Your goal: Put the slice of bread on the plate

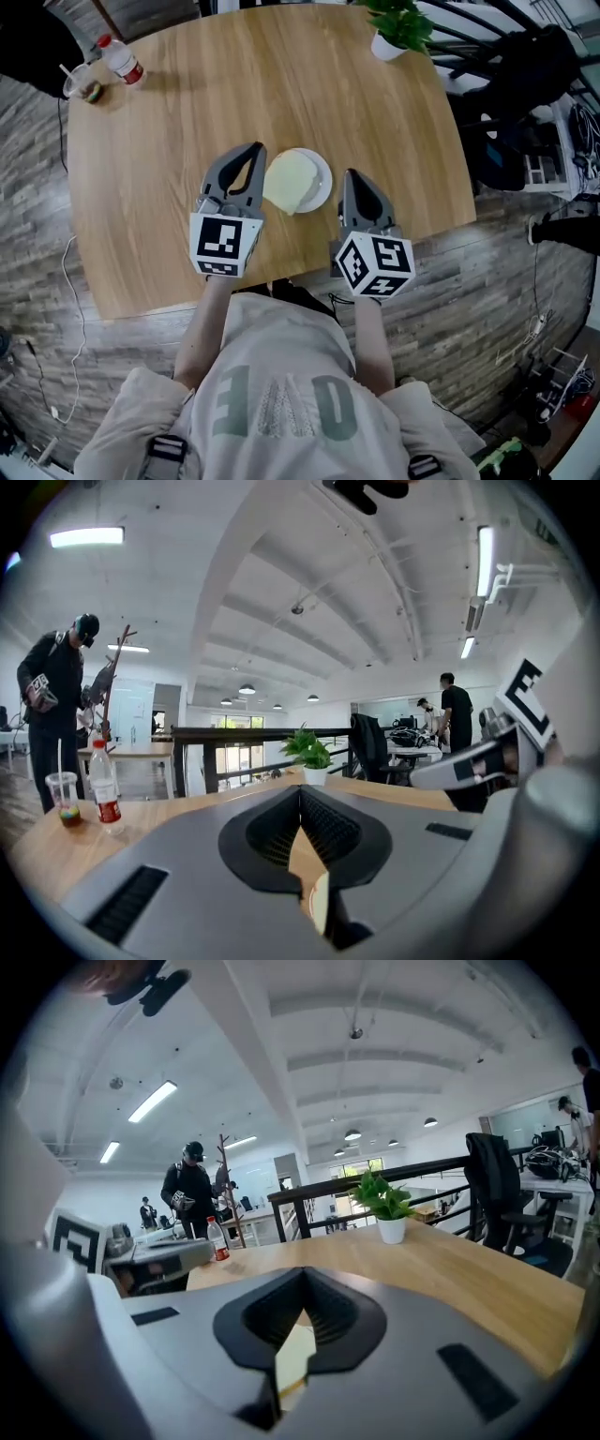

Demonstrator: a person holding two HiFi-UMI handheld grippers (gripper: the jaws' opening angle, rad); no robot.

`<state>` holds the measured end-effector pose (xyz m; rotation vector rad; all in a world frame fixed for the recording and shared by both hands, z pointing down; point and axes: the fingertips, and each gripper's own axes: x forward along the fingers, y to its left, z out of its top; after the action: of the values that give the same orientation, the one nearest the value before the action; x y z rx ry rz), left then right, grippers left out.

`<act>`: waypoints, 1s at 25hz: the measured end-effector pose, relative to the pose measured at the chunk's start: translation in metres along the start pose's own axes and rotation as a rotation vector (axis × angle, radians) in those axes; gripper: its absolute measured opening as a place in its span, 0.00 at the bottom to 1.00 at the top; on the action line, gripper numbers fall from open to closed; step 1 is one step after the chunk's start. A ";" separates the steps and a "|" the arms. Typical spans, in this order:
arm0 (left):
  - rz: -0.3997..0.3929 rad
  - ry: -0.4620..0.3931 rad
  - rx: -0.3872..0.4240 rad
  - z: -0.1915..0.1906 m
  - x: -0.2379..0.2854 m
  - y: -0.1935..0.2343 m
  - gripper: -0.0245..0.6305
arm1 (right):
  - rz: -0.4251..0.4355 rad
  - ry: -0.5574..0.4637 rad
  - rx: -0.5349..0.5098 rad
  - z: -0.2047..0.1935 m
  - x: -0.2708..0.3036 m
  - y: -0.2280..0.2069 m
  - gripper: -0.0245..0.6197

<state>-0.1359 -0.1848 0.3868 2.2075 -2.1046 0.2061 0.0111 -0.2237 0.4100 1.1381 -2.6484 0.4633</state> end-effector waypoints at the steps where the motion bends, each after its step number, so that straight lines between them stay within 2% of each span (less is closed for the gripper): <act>1: -0.007 -0.025 0.023 0.017 0.001 -0.005 0.05 | 0.001 -0.010 -0.016 0.000 -0.005 0.003 0.06; 4: -0.028 -0.097 0.116 0.063 -0.001 -0.022 0.05 | -0.006 -0.056 -0.103 0.012 -0.016 0.012 0.06; 7: -0.048 -0.120 0.177 0.086 -0.005 -0.036 0.05 | -0.007 -0.113 -0.150 0.028 -0.022 0.020 0.06; 11: -0.094 -0.115 0.213 0.096 -0.003 -0.051 0.05 | -0.043 -0.175 -0.112 0.043 -0.023 0.017 0.06; 14: -0.123 -0.095 0.237 0.096 -0.002 -0.069 0.05 | -0.082 -0.181 -0.074 0.037 -0.029 0.002 0.06; 17: -0.146 -0.118 0.284 0.104 0.002 -0.074 0.05 | -0.100 -0.191 -0.047 0.033 -0.031 -0.009 0.06; 20: -0.171 -0.134 0.266 0.106 0.008 -0.079 0.05 | -0.080 -0.195 0.010 0.032 -0.031 -0.018 0.06; 25: -0.186 -0.128 0.250 0.104 0.015 -0.084 0.05 | -0.102 -0.200 -0.021 0.041 -0.034 -0.030 0.06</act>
<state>-0.0470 -0.2114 0.2892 2.6087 -2.0145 0.3395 0.0527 -0.2355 0.3673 1.3713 -2.7366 0.3170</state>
